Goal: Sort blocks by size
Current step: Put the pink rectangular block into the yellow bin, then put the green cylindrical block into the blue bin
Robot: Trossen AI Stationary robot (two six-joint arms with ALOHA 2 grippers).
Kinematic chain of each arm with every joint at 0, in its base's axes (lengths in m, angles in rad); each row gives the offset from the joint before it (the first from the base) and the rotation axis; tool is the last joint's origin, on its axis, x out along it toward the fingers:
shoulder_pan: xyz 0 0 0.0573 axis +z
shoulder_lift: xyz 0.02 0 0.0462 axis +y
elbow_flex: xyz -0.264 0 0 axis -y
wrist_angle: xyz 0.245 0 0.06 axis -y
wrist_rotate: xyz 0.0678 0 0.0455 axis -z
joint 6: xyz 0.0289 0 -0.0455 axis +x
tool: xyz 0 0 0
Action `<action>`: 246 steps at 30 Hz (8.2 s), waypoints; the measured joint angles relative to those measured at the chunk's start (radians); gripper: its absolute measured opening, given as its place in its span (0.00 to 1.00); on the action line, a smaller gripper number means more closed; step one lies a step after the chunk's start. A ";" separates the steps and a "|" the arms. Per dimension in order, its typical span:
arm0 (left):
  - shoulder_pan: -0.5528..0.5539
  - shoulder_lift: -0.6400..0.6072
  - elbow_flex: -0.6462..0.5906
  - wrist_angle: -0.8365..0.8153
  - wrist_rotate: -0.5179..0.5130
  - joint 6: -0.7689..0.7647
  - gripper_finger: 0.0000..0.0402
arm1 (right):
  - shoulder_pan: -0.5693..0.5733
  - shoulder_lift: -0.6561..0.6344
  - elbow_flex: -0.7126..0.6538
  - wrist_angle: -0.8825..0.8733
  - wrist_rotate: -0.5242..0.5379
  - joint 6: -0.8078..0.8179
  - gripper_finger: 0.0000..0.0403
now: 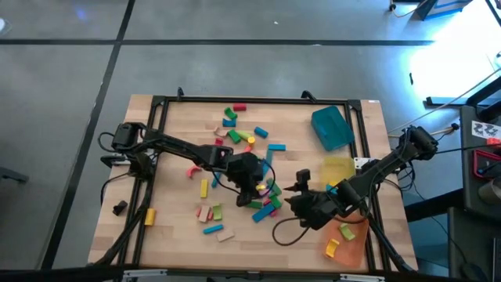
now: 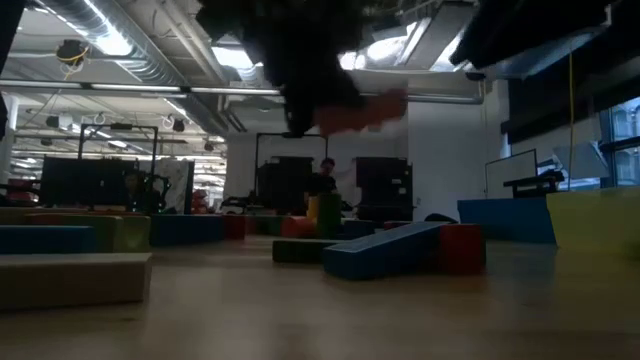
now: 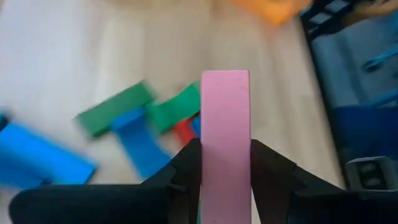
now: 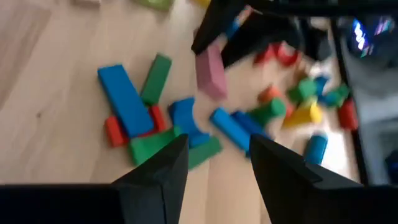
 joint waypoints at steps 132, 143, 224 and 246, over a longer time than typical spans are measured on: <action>0.977 -0.340 -0.593 -0.746 -0.494 -0.198 0.32 | -0.001 -0.021 -0.105 -0.837 -0.395 0.717 0.35; 0.975 -0.367 -0.527 -0.707 -0.266 -0.192 0.29 | -0.001 -0.021 -0.105 -0.768 -0.127 0.654 0.35; 0.134 -0.390 -0.454 0.823 -0.200 0.224 0.32 | -0.604 -0.067 -0.105 0.747 -0.687 -0.080 0.35; 0.134 -0.366 -0.453 0.824 -0.203 0.221 0.32 | -0.604 -0.019 -0.104 0.803 -0.633 -0.008 0.54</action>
